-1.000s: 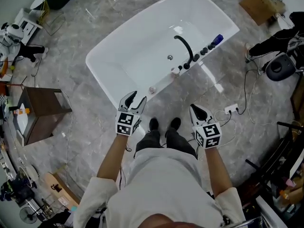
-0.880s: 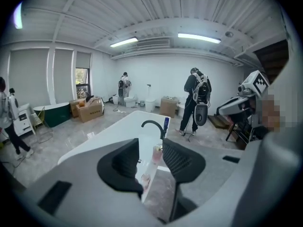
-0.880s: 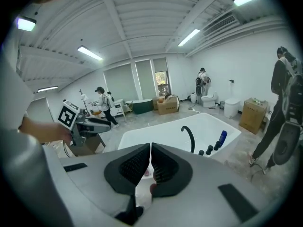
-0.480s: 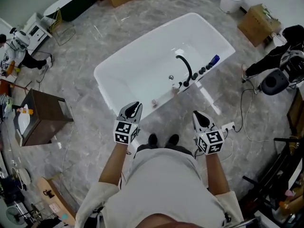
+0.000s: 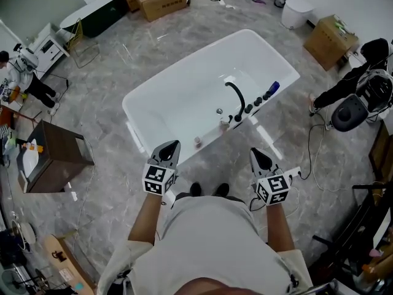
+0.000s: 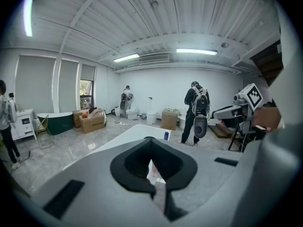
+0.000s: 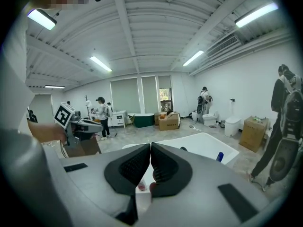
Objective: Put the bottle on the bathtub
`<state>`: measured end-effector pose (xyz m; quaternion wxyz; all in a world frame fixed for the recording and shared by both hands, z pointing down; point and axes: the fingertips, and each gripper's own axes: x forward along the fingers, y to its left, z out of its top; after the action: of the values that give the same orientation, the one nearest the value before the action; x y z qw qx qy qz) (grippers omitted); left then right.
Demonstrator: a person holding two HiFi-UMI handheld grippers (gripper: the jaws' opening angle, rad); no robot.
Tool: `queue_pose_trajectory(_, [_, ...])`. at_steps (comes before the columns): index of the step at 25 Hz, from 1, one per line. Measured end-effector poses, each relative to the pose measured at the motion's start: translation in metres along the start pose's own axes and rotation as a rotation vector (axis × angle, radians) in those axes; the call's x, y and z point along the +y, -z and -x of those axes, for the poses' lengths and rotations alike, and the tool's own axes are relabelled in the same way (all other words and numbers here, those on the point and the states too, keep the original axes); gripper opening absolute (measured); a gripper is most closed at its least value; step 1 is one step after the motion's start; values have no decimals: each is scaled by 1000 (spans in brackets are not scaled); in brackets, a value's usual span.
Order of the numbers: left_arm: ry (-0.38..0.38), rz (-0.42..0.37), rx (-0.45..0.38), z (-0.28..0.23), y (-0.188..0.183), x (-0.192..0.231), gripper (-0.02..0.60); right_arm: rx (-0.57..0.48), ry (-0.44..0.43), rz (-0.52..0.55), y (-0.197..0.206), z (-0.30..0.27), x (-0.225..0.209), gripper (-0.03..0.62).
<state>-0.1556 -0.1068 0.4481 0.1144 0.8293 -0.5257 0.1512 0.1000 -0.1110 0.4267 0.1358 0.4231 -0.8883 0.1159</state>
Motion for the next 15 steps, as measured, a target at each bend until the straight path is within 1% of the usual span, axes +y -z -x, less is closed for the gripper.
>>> queue_pose_trajectory(5, [3, -6, -6, 3, -4, -3, 7, -13, -8, 2, -5, 5, 4, 31])
queue_pose_trajectory(15, [-4, 16, -4, 2, 0, -3, 7, -11, -16, 8, -6, 5, 7, 31])
